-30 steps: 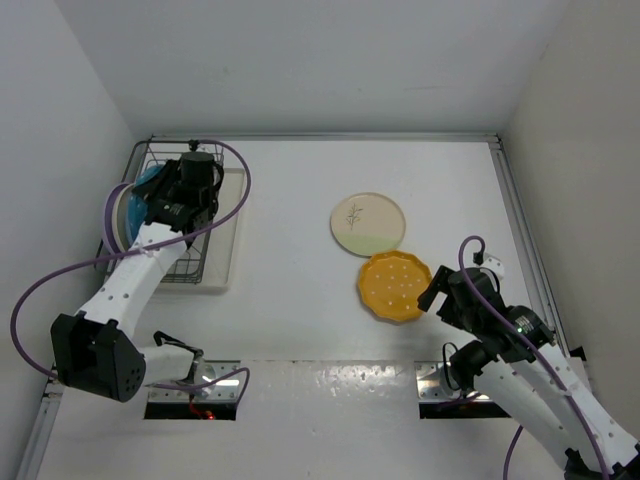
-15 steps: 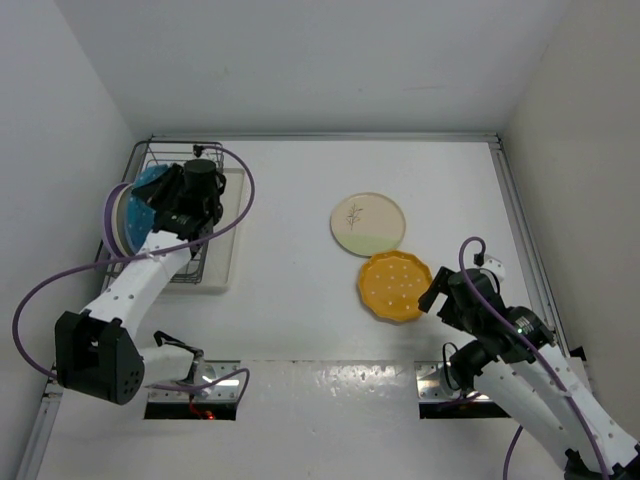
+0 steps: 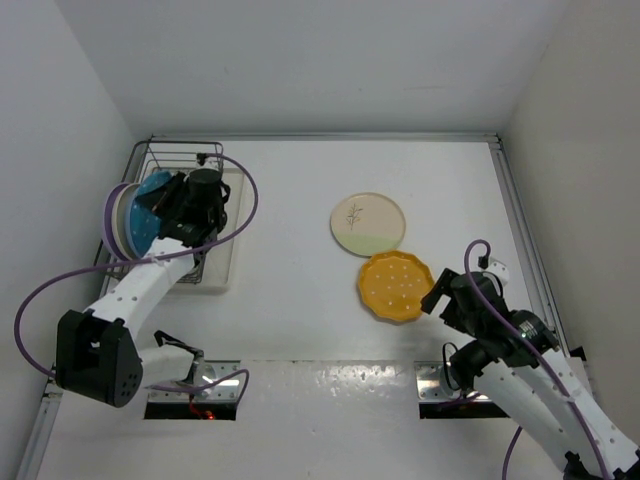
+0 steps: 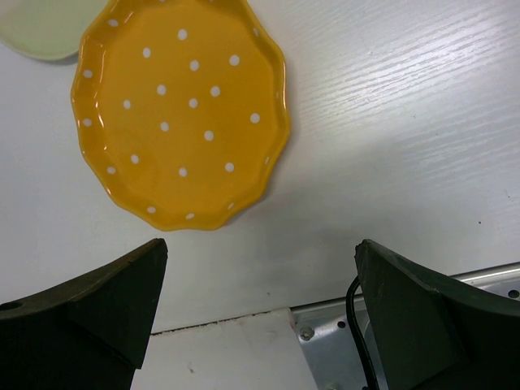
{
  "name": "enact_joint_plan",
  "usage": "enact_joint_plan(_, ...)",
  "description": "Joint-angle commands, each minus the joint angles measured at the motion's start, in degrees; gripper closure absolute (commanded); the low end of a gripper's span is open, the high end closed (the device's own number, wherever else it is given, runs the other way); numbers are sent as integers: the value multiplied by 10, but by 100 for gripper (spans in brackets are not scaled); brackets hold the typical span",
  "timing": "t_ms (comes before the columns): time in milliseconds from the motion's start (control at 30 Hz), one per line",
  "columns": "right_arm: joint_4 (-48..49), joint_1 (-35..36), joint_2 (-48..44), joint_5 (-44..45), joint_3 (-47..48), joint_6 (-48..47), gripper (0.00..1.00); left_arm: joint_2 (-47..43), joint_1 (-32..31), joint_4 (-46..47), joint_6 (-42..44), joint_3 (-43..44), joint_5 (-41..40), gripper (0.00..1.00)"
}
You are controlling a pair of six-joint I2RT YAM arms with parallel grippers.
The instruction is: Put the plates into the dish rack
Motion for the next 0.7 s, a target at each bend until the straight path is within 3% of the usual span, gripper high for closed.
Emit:
enact_joint_plan(0, -16, 1, -8, 15, 9, 18, 1, 9, 6, -69, -93, -7, -20, 100)
enact_joint_plan(167, -24, -1, -12, 20, 12, 19, 1, 32, -11, -142, -173, 1, -4, 100)
enact_joint_plan(233, -28, 0, -12, 22, 15, 18, 1, 46, -6, -218, -230, 36, 30, 100)
enact_joint_plan(367, -20, -1, -8, 26, 15, 18, 1, 63, 16, -261, -256, 52, 45, 100)
enact_joint_plan(433, -14, 0, -8, 19, 7, 18, 1, 69, 16, -266, -256, 57, 45, 90)
enact_joint_plan(600, 22, 1, 21, -2, 0, -2, 1, 58, 28, -277, -250, 95, 57, 32)
enact_joint_plan(667, 36, -1, 43, -8, 4, -10, 1, 53, 33, -283, -243, 123, 62, 26)
